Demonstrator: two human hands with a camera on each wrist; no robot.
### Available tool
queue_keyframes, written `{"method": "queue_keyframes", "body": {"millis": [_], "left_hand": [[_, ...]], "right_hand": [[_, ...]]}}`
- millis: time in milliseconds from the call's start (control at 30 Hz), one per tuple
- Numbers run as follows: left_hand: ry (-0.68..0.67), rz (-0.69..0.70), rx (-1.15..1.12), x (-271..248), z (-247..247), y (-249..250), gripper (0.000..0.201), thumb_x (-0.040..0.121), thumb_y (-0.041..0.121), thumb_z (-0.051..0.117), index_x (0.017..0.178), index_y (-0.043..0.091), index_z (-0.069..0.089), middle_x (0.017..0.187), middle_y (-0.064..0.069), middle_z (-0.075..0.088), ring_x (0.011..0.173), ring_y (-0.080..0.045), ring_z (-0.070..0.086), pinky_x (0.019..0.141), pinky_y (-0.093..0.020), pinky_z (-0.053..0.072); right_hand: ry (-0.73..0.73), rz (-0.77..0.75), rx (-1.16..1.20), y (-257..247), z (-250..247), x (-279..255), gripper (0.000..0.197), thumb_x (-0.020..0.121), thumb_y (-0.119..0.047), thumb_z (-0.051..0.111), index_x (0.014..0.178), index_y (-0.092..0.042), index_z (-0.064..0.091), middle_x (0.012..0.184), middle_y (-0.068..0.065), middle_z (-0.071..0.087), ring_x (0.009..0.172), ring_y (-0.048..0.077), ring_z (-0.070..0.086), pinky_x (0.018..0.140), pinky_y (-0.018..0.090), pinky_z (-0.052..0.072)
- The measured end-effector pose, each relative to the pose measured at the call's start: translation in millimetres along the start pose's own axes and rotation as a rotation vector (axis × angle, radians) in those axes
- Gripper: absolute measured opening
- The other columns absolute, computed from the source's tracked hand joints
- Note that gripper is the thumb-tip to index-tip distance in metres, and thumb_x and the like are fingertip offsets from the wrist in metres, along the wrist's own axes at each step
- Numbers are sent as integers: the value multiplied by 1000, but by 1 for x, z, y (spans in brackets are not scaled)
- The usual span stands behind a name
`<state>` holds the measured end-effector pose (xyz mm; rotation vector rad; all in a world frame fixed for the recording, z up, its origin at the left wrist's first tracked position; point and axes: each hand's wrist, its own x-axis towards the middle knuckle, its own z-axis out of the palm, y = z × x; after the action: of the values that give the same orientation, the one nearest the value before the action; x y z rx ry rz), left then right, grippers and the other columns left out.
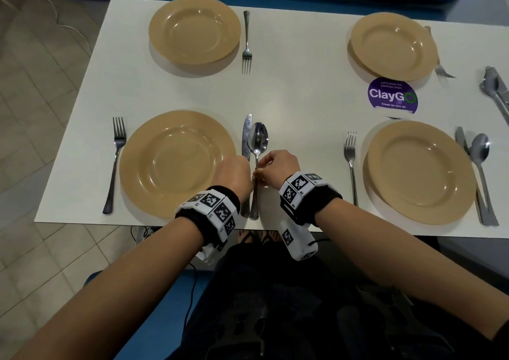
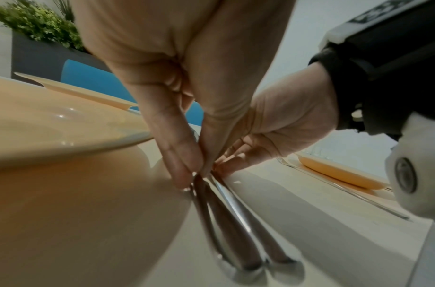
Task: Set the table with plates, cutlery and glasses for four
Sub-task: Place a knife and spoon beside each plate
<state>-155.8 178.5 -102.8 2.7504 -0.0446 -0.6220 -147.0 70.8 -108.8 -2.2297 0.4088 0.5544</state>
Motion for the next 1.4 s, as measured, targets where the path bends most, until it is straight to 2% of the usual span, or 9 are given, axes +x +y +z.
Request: {"method": "queue_keyframes", "body": {"millis": [267,367,533,633,767,933,1133,1300,1400], "left_hand": [[4,25,-6,4,0,0,12,87,11,60,96,3,62,99,-16,66,94,-32,62,80,-36,51],[6,33,0,3,0,-1,10,87,10,59,94,3,62,98,-16,66,93,-32,62,77,-35,49],[4,45,-5,1,0,-2,10,87,10,59,93,3,62,97,-15,65,93,-31,62,77,-35,49],[6,48,-11,0,-1,-2,11,89,13,58,91,3,61,97,-15,65,92,-31,61,74,-35,47],[7,59,-11,-3,-1,-1,11,88,8,55,92,2,62,97,-16,65,94,-32,61,77,-36,49],[-4,56,-11,-4,0,-2,9,87,6,54,90,3,62,95,-16,64,92,-31,62,78,-36,51],[7,57,17,-5,2,-3,6,87,8,57,88,5,63,93,-13,65,89,-29,62,77,-35,52],[7,49,29,-6,4,-3,4,86,10,59,87,6,61,92,-12,65,88,-29,62,75,-34,51],[2,49,20,-5,4,-2,4,85,10,59,82,8,58,92,-14,65,88,-30,62,76,-35,52]], "right_hand": [[9,19,63,-2,2,2,9,73,-6,74,76,-10,67,90,13,72,85,28,70,82,41,57],[17,24,57,-1,2,2,16,74,-7,74,66,-15,62,88,12,71,86,28,69,83,40,57],[15,26,54,1,3,2,14,73,-6,74,68,-13,63,85,11,70,86,27,70,82,40,57],[22,25,56,0,3,2,9,74,-9,73,82,-10,69,83,7,66,88,25,69,83,38,57],[31,32,81,1,6,2,12,71,-7,74,73,-14,64,83,8,69,83,25,70,80,39,58],[36,39,84,2,7,4,11,71,-5,73,80,-10,68,75,6,66,80,25,71,78,38,59],[41,34,89,4,9,6,12,72,-9,73,79,-14,66,85,9,71,79,23,71,78,38,59],[39,29,87,7,9,5,12,73,-9,73,80,-14,65,83,6,68,81,23,70,79,37,59],[29,24,93,8,10,6,15,72,-8,74,73,-16,61,86,10,71,80,25,70,78,39,59]]}}
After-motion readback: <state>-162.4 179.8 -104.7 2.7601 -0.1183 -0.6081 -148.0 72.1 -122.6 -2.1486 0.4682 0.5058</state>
